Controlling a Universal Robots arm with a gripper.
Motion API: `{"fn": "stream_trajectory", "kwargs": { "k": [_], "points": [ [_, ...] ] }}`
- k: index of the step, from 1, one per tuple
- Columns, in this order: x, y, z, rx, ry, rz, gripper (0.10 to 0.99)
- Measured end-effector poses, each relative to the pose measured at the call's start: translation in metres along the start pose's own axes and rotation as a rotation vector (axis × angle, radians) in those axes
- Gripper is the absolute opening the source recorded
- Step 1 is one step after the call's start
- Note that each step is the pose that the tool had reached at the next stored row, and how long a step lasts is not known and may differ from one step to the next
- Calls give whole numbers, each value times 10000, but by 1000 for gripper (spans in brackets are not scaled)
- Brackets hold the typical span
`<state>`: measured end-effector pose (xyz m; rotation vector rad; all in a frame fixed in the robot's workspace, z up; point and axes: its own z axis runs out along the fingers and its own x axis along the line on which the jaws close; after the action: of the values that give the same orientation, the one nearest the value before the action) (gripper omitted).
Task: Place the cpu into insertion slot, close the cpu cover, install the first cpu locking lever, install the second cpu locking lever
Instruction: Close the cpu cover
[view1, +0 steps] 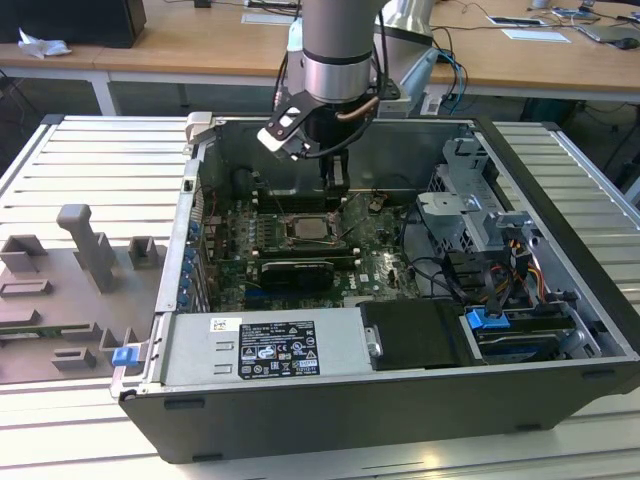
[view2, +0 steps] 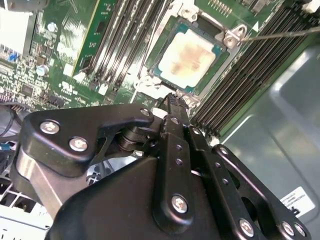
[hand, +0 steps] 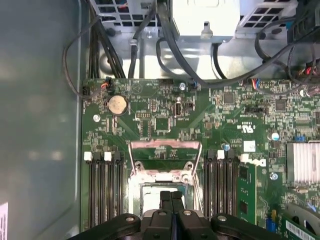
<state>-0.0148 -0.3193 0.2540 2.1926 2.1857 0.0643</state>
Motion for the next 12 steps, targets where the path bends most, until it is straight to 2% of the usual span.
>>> {"fn": "stream_trajectory", "kwargs": {
  "k": [4, 12],
  "points": [
    [0, 120, 7, 14, -1, -1, 106],
    [1, 282, 17, 54, -2, 0, 106]
  ]
}}
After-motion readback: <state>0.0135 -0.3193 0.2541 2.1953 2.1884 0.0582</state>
